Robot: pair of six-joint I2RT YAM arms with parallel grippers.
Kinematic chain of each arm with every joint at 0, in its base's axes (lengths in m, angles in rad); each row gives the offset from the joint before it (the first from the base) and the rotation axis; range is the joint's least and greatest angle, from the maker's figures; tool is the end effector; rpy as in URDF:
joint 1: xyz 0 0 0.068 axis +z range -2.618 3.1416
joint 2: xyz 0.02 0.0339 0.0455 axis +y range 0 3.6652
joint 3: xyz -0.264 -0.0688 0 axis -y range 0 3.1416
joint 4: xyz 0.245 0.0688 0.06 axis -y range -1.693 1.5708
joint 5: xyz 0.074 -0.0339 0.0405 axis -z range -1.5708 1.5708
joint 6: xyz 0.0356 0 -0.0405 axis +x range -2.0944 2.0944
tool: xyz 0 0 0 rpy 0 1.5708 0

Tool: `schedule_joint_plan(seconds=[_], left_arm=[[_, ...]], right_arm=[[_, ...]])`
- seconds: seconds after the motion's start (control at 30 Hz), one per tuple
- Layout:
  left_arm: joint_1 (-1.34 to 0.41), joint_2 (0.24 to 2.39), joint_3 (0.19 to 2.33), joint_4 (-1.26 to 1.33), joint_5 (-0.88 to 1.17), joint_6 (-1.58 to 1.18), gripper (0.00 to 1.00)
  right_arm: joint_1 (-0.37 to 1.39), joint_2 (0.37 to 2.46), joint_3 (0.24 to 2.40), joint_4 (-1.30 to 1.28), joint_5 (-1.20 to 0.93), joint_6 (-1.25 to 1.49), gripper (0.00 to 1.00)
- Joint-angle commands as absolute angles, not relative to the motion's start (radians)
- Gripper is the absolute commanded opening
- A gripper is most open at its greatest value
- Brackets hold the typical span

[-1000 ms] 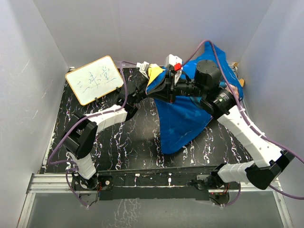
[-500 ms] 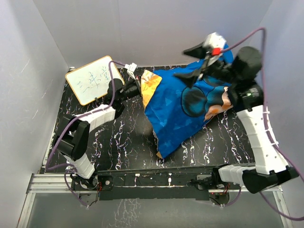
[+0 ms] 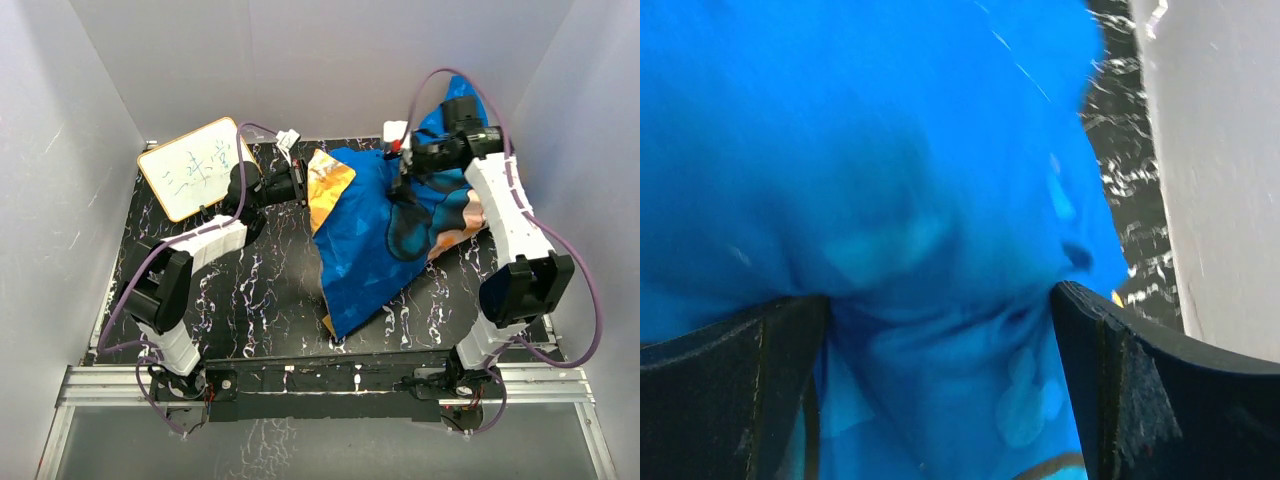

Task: Put the pillow into the pillowcase

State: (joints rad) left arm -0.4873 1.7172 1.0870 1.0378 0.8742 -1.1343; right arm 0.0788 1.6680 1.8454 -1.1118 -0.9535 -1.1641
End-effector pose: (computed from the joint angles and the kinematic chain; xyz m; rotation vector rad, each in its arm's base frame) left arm 0.3236 -0.2024 0.3172 0.4582 1.5114 -1.8337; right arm 0.3291 0.0551 0.4025 -1.4946 1.4810 0.5646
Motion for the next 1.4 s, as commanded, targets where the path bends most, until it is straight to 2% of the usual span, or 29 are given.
schedule_joint_plan(seconds=[0.0,0.03,0.07,0.1,0.13,0.2,0.3,0.4,0.5,0.57,0.63,0.77,0.93,0.97,1.0,1.03,1.17,1.37], left_arm=[[-0.498,1.673,1.220,1.113,0.928,-1.136,0.00],[-0.499,1.665,1.242,1.091,0.928,-1.127,0.00],[-0.497,1.655,1.256,1.059,0.922,-1.110,0.00],[-0.497,1.642,1.289,1.017,0.911,-1.078,0.00],[-0.497,1.629,1.325,0.955,0.899,-1.038,0.00],[-0.497,1.619,1.439,0.814,0.871,-0.963,0.00],[-0.500,1.637,1.657,0.587,0.856,-0.844,0.00],[-0.513,1.651,1.811,0.378,0.854,-0.714,0.00],[-0.518,1.641,1.829,0.173,0.883,-0.599,0.00],[-0.520,1.603,1.747,0.091,0.915,-0.567,0.00],[-0.530,1.558,1.616,0.058,0.952,-0.561,0.01],[-0.580,1.465,1.314,-0.061,0.943,-0.500,0.14],[-0.698,1.406,1.120,-0.139,0.896,-0.511,0.35],[-0.717,1.398,1.110,-0.155,0.883,-0.515,0.41],[-0.730,1.386,1.110,-0.181,0.870,-0.515,0.47],[-0.734,1.374,1.113,-0.212,0.849,-0.515,0.53],[-0.732,1.276,1.189,-0.412,0.720,-0.457,0.75],[-0.639,1.233,1.316,-0.694,0.593,-0.471,0.78]], right_arm=[[0.256,1.677,1.878,-1.192,-0.884,-1.287,0.95],[0.278,1.678,1.884,-1.174,-0.889,-1.249,0.83],[0.298,1.677,1.903,-1.146,-0.901,-1.201,0.44],[0.310,1.669,1.923,-1.080,-0.909,-1.101,0.20],[0.318,1.656,1.941,-0.985,-0.917,-1.016,0.10],[0.336,1.618,1.971,-0.752,-0.878,-0.802,0.08],[0.351,1.578,2.027,-0.370,-0.673,-0.575,0.08],[0.343,1.539,2.069,-0.225,-0.546,-0.537,0.08],[0.301,1.380,1.846,-0.154,-0.676,-0.571,0.08],[0.293,1.232,1.620,-0.232,-0.789,-0.656,0.08],[0.293,1.099,1.405,-0.424,-0.856,-0.798,0.14],[0.293,0.871,1.112,-0.690,-0.754,-0.926,0.42],[0.293,0.753,1.122,-0.814,-0.645,-0.823,0.72],[0.292,0.749,1.140,-0.823,-0.622,-0.806,0.81],[0.293,0.749,1.154,-0.824,-0.601,-0.789,0.97],[0.293,0.750,1.169,-0.821,-0.586,-0.774,0.99],[0.293,0.809,1.235,-0.793,-0.649,-0.695,0.99],[0.299,1.075,1.298,-0.907,-0.989,-0.702,1.00]])
